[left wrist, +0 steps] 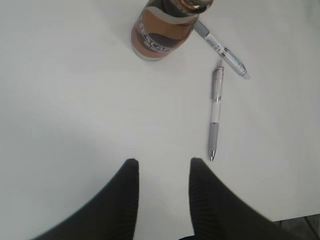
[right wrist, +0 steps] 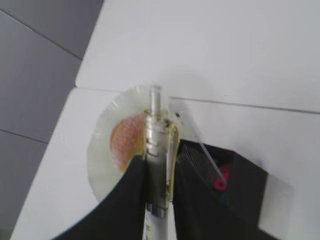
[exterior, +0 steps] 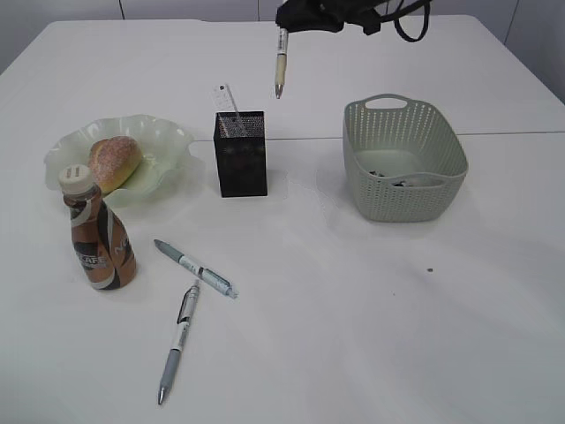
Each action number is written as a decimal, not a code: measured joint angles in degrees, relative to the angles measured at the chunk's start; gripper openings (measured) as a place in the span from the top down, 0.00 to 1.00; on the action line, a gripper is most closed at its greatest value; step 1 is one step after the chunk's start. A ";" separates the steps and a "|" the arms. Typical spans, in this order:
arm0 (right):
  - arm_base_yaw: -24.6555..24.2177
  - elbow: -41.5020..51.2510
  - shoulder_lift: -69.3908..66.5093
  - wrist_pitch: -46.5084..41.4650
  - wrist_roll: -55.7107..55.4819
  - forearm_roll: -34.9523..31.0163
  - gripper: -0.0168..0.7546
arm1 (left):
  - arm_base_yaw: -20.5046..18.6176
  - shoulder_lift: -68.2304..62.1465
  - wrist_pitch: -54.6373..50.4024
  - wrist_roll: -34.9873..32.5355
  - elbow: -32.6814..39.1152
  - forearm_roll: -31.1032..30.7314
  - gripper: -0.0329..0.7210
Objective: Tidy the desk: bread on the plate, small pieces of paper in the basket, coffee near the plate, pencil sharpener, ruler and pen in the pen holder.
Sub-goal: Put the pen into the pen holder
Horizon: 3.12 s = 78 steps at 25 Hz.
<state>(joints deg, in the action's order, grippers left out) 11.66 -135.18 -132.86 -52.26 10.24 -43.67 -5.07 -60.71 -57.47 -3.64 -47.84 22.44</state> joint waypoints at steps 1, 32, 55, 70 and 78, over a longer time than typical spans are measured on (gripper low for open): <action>0.00 0.00 -0.30 1.08 0.89 -1.90 0.86 | 0.00 0.00 0.10 0.00 0.00 0.00 0.62; 1.01 0.00 -13.53 11.33 31.66 -31.51 0.86 | 0.00 0.00 0.34 0.00 0.00 -0.20 0.62; 2.59 0.00 -14.04 16.70 45.38 -35.24 0.86 | 0.00 0.00 0.36 0.00 0.00 -0.20 0.62; 2.59 0.00 -15.19 16.70 46.97 -34.18 0.77 | 0.00 0.00 0.36 0.00 0.00 -0.20 0.62; 2.59 0.00 -15.19 16.78 47.08 -34.18 0.57 | 0.00 0.00 0.36 0.00 0.00 -0.20 0.62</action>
<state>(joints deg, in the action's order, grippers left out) 14.25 -135.18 -148.05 -35.48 57.32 -77.85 -5.07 -60.71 -57.10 -3.64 -47.84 22.24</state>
